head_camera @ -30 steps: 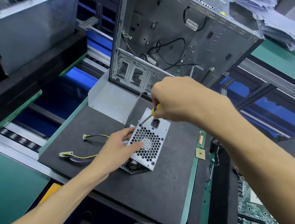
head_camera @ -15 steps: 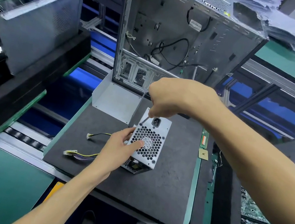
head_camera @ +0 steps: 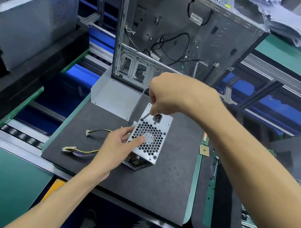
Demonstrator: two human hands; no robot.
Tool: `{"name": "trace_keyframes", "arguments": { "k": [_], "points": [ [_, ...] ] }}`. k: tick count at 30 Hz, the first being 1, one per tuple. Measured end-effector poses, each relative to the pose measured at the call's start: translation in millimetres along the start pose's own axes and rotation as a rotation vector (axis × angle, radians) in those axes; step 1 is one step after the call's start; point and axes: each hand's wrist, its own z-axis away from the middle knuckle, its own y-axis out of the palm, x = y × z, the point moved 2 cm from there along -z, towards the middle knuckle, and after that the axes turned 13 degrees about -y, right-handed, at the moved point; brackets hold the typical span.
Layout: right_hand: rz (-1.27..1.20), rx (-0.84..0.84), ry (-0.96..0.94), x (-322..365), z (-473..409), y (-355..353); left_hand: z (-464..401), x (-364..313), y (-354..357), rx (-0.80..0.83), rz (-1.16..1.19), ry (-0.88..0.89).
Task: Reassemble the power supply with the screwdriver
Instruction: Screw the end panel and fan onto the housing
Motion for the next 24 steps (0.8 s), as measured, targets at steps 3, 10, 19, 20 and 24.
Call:
{"name": "trace_keyframes", "arguments": {
  "k": [3, 10, 19, 20, 24],
  "points": [
    [-0.050, 0.021, 0.010, -1.6, -2.8, 0.0, 5.5, 7.3, -2.9, 0.021, 0.004, -0.009],
    [-0.090, -0.035, 0.045, 4.7, 25.3, -6.6, 13.8, 19.7, -9.5, 0.069, 0.078, -0.037],
    [-0.219, -0.118, -0.028, 29.5, 65.9, -6.7, 15.7, 25.7, -3.3, 0.078, 0.165, -0.029],
    [-0.228, -0.113, -0.029, 30.9, 66.8, -3.6, 16.1, 25.2, -2.6, 0.082, 0.167, -0.027],
    [-0.198, -0.101, -0.014, 30.7, 66.6, 5.6, 17.9, 22.5, -0.8, 0.094, 0.176, -0.023]
  ]
}}
